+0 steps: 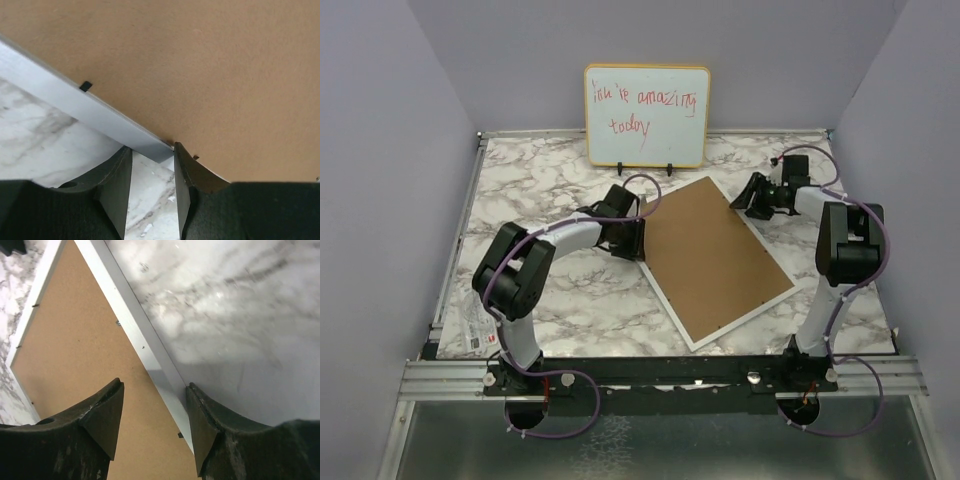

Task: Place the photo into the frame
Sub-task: Adjust the photo frame at the center of the board.

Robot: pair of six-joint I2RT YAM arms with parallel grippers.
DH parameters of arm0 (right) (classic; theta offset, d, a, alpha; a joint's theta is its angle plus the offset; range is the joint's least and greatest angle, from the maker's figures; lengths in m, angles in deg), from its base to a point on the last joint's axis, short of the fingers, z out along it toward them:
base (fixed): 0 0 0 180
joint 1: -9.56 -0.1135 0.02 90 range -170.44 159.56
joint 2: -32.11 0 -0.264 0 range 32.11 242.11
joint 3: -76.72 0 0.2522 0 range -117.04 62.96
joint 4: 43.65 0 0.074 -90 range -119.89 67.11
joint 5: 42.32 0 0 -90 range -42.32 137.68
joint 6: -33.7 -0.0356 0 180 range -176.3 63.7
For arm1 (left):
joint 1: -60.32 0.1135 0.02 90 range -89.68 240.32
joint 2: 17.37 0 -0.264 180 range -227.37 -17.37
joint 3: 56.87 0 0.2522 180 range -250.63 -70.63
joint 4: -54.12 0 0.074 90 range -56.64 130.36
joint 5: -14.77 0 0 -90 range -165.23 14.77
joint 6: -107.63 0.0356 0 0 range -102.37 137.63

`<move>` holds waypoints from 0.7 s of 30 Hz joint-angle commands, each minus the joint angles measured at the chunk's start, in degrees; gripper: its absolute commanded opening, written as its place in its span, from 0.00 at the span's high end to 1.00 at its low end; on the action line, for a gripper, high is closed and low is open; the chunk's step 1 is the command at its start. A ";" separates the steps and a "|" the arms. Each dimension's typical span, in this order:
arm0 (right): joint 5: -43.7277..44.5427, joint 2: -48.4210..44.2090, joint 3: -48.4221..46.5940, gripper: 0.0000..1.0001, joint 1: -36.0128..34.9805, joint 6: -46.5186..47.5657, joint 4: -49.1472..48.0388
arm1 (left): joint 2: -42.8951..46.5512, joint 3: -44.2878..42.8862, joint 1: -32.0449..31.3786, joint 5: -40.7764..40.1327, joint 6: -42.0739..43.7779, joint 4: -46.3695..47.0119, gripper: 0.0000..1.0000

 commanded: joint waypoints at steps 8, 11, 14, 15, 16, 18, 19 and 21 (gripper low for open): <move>5.24 2.90 -10.48 0.43 -2.76 4.47 9.30 | 1.62 0.25 -5.45 -5.42 5.35 -12.61 0.37; 12.06 -0.32 -12.23 0.43 -2.76 0.15 11.66 | 3.07 -5.06 -2.35 -7.90 6.88 -15.12 0.16; 12.21 -4.61 -12.23 0.43 -2.76 -4.55 12.61 | 3.09 -11.27 0.50 -11.80 8.67 -15.16 0.01; 11.82 -5.74 -11.83 0.43 -2.76 -6.50 12.93 | 2.19 -13.45 1.27 -12.34 9.72 -14.62 0.01; 9.95 -6.82 -10.84 0.44 -2.76 -8.27 12.51 | 0.93 -15.89 1.94 -13.09 10.48 -14.23 0.01; 5.33 -8.76 -7.92 0.45 -2.76 -11.88 9.92 | -2.87 -20.63 3.08 -13.88 11.91 -14.18 0.01; 3.32 -9.56 -6.09 0.46 -2.76 -13.64 8.18 | -4.92 -22.84 3.71 -13.93 12.31 -14.36 0.01; 1.15 -10.90 -3.28 0.47 -4.03 -16.67 5.01 | -9.20 -27.25 5.34 -12.52 12.11 -14.33 0.01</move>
